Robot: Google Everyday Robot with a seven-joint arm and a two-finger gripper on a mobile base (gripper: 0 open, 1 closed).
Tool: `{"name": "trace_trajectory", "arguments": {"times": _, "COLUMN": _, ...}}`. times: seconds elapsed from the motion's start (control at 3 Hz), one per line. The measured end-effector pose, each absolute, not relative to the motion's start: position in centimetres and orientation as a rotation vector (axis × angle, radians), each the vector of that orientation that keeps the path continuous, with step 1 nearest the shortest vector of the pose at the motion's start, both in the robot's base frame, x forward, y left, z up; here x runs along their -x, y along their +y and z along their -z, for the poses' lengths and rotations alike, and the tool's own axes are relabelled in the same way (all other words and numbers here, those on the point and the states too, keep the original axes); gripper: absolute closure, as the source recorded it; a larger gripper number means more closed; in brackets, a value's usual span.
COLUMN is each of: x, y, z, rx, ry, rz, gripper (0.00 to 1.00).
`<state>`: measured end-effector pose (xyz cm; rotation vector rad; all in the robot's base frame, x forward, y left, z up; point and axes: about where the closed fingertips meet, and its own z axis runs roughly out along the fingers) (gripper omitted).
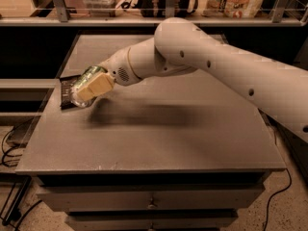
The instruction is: Move green can near rxbar chocolate
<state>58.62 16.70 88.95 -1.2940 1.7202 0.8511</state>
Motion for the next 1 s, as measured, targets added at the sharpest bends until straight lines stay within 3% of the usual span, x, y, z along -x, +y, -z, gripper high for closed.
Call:
{"name": "trace_trajectory", "arguments": {"times": 0.33, "x": -59.12, "y": 18.23, "z": -88.01, "rx": 1.277, "ry": 1.728, "rz": -0.839, "gripper": 0.12}}
{"name": "trace_trajectory", "arguments": {"times": 0.67, "x": -59.61, "y": 18.8, "z": -87.27, "rx": 1.265, "ry": 1.743, "rz": -0.836, "gripper": 0.0}}
{"name": "trace_trajectory", "arguments": {"times": 1.0, "x": -59.61, "y": 18.81, "z": -87.27, "rx": 1.265, "ry": 1.743, "rz": -0.837, "gripper": 0.0}}
